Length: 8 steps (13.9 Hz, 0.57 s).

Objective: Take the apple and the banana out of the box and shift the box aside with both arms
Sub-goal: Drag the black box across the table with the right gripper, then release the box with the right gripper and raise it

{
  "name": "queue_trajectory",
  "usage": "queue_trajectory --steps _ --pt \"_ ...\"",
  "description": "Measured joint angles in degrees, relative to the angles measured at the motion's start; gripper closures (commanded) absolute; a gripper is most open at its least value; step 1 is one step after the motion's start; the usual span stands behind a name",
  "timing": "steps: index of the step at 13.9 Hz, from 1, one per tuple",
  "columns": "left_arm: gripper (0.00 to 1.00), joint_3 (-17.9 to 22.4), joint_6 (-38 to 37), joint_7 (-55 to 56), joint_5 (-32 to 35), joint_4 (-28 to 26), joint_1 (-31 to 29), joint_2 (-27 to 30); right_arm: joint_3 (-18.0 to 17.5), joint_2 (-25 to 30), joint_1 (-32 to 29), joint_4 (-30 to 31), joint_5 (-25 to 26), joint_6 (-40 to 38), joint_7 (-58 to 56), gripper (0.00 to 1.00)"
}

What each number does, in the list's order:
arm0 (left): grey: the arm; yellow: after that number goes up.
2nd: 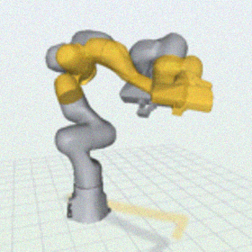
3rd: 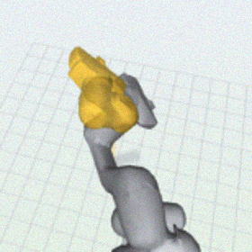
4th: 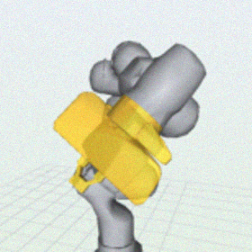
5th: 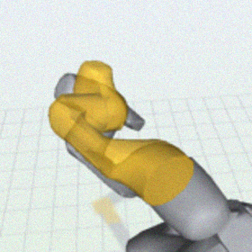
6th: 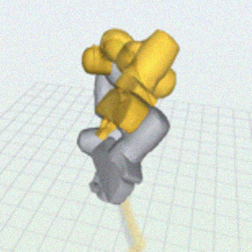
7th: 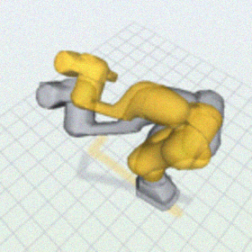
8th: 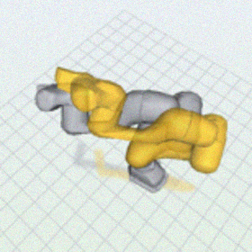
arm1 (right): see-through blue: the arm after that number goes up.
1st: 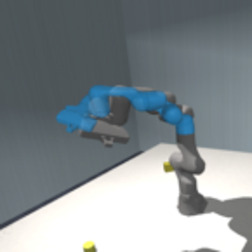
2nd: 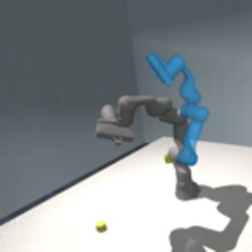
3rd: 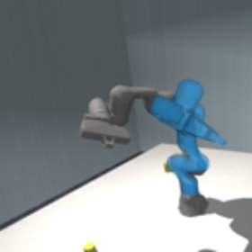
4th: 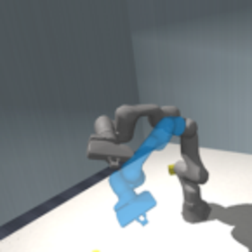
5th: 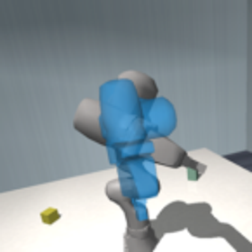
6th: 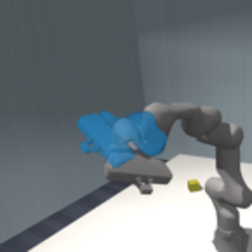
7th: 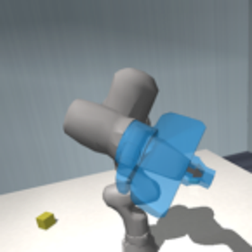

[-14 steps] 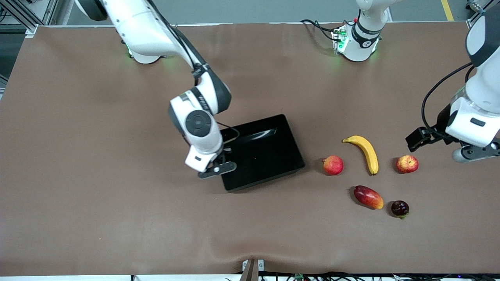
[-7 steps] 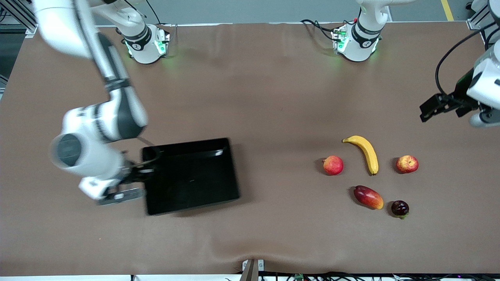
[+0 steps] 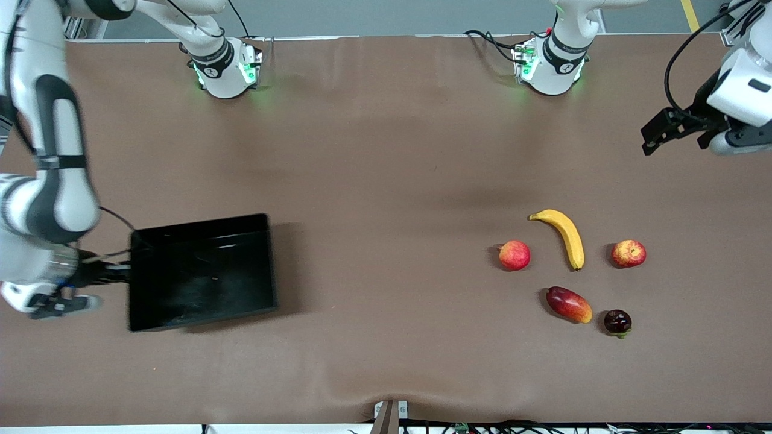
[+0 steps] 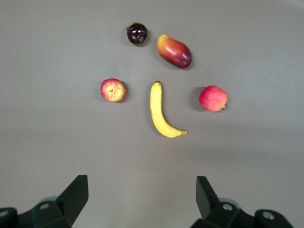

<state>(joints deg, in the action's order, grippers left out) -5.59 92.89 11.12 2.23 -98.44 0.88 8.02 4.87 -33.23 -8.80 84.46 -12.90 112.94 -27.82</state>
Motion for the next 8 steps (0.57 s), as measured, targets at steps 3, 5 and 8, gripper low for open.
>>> queue_trajectory --steps 3,5,8 --pt "0.0 0.5 -0.4 -1.7 -1.5 -0.2 -0.1 0.6 0.0 -0.3 -8.0 1.2 -3.0 -2.3 -4.6 1.0" --pt "0.0 0.7 -0.4 -2.5 -1.6 -0.4 -0.1 0.6 -0.1 -0.3 -11.1 2.1 -3.9 -2.5 -4.7 1.0" --pt "0.0 0.7 -0.3 -2.5 -1.7 0.2 -0.1 0.4 -0.1 -0.4 -13.8 2.8 -4.1 -2.5 -2.2 0.42"
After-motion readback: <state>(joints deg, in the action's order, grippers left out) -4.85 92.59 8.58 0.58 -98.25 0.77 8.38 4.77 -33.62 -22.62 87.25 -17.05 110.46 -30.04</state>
